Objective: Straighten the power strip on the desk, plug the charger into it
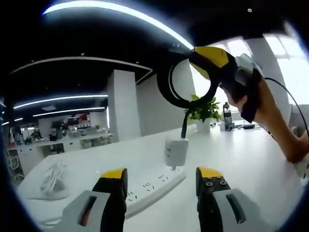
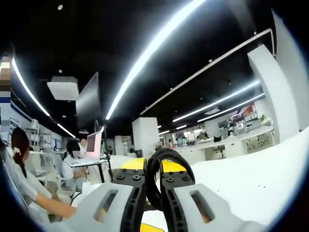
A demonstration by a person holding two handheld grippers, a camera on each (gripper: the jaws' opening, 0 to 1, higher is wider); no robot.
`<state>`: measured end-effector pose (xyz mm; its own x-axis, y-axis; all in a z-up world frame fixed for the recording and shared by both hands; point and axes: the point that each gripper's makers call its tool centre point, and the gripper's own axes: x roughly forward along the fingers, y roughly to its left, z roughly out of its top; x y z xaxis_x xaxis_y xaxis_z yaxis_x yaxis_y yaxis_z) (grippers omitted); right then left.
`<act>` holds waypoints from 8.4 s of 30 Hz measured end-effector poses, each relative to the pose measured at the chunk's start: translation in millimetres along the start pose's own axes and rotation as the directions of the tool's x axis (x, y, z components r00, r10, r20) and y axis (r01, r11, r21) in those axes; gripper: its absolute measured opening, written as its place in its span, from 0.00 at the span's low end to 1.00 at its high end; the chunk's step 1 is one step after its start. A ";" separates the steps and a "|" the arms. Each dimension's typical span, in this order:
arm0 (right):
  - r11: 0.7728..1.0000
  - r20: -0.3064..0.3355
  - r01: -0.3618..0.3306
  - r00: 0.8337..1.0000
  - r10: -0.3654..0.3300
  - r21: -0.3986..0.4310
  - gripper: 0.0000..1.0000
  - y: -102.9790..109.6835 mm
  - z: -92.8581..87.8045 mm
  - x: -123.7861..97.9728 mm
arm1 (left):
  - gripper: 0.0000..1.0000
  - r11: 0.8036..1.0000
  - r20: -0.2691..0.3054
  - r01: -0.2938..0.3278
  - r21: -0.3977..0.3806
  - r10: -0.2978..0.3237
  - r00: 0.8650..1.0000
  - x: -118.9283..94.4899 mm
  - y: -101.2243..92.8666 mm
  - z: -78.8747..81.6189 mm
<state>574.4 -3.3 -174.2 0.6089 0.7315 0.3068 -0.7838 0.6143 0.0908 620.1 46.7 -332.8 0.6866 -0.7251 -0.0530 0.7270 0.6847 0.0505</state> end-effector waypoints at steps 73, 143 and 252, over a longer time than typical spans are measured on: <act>1.000 0.003 -0.014 1.000 0.014 -0.006 0.08 8.8 -4.7 0.4 | 0.56 0.997 0.067 -0.074 0.013 0.073 0.995 50.5 -28.8 10.4; 1.000 -0.002 -0.007 1.000 0.007 -0.002 0.08 12.0 -16.3 1.7 | 0.28 0.990 0.058 -0.137 0.007 0.137 0.989 52.0 -25.2 -2.3; 0.990 -0.091 0.136 0.986 -0.138 -0.028 0.08 -71.1 -31.4 -6.6 | 0.27 0.782 -0.205 0.618 0.086 -0.593 0.779 145.1 -47.4 -25.3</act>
<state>630.0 -42.6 -212.5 0.7200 0.6633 0.2041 -0.6897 0.7164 0.1048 685.2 -89.1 -368.1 0.1038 -0.9555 -0.2760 0.9924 0.0810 0.0929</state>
